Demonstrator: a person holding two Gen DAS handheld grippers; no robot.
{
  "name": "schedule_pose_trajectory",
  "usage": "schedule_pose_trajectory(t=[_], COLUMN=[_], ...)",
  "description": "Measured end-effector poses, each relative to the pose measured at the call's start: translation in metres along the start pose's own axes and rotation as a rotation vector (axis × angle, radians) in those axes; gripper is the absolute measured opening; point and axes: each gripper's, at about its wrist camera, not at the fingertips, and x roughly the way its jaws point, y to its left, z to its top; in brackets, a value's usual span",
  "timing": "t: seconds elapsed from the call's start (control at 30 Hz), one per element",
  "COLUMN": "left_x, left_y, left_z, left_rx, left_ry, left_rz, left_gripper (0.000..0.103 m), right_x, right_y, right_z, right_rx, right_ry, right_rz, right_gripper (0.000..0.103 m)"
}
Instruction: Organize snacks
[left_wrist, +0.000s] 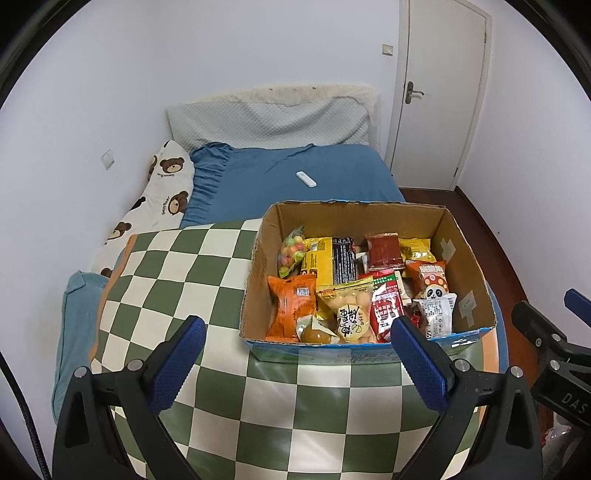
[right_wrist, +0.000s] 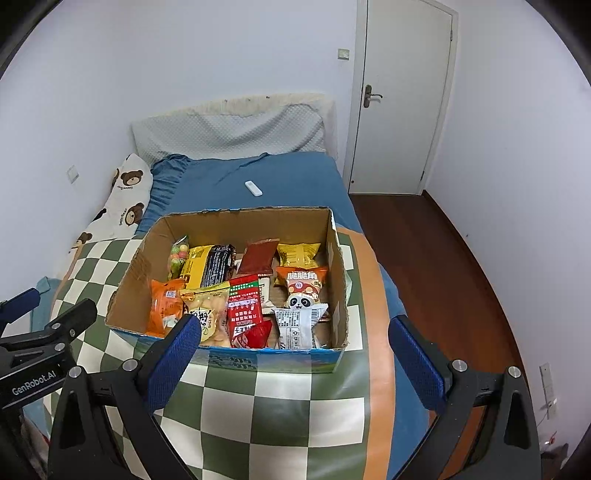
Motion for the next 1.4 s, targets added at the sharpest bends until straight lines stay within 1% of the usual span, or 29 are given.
schedule_pose_trajectory(t=[1.4], left_x=[-0.014], left_y=[-0.006], left_z=[0.002], left_rx=[0.019], left_ry=[-0.021], left_rz=[-0.019], left_gripper=[0.103], right_x=[-0.008], right_y=[0.001], right_z=[-0.004], right_rx=[0.002], right_ry=[-0.009], right_rz=[0.000], right_gripper=[0.103])
